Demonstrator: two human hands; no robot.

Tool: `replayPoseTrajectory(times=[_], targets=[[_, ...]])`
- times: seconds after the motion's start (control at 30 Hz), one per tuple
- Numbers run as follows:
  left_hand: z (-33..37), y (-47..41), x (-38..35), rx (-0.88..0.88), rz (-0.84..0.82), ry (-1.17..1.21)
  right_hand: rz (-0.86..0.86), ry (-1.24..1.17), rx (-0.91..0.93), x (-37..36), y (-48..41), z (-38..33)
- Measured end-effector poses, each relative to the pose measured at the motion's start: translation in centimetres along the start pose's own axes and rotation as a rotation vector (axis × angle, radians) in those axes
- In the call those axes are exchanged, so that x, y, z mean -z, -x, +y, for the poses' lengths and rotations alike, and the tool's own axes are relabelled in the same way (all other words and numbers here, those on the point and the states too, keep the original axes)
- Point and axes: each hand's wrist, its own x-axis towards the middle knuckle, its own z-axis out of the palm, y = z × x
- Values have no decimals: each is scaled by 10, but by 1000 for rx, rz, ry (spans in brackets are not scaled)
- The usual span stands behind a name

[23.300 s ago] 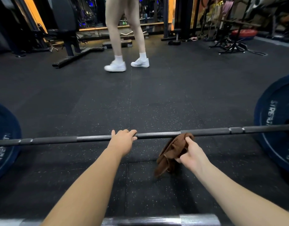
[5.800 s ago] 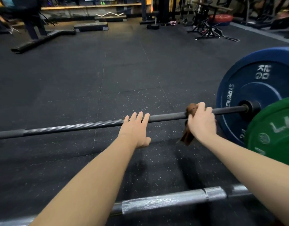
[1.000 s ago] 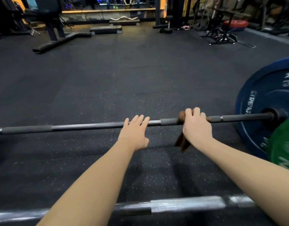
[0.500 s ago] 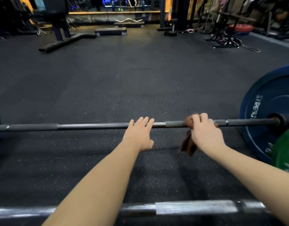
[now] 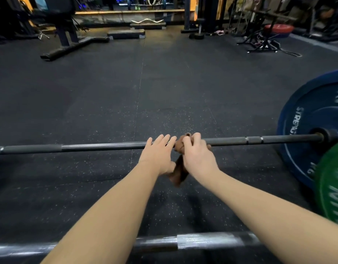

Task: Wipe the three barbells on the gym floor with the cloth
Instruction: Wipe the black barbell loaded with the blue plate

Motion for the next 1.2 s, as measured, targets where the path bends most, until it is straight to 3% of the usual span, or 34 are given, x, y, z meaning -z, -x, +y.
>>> replayPoseTrajectory(times=[0.2,0.4,0.63,0.87,1.2], targets=[[3,-2,3,5,-10,-15,-114,87,80,5,11,38],[2,0,3,2,-23,-43,-118,85,-103,13,31,117],[1,-4,2,6,4,-25,-98,52,-190,6,10,65],[0,-5,-2,4,35,-27,-181,21,-18,10,-5,24],[9,-10,7,67,-47,-6,-236,69,9,24,1,96]])
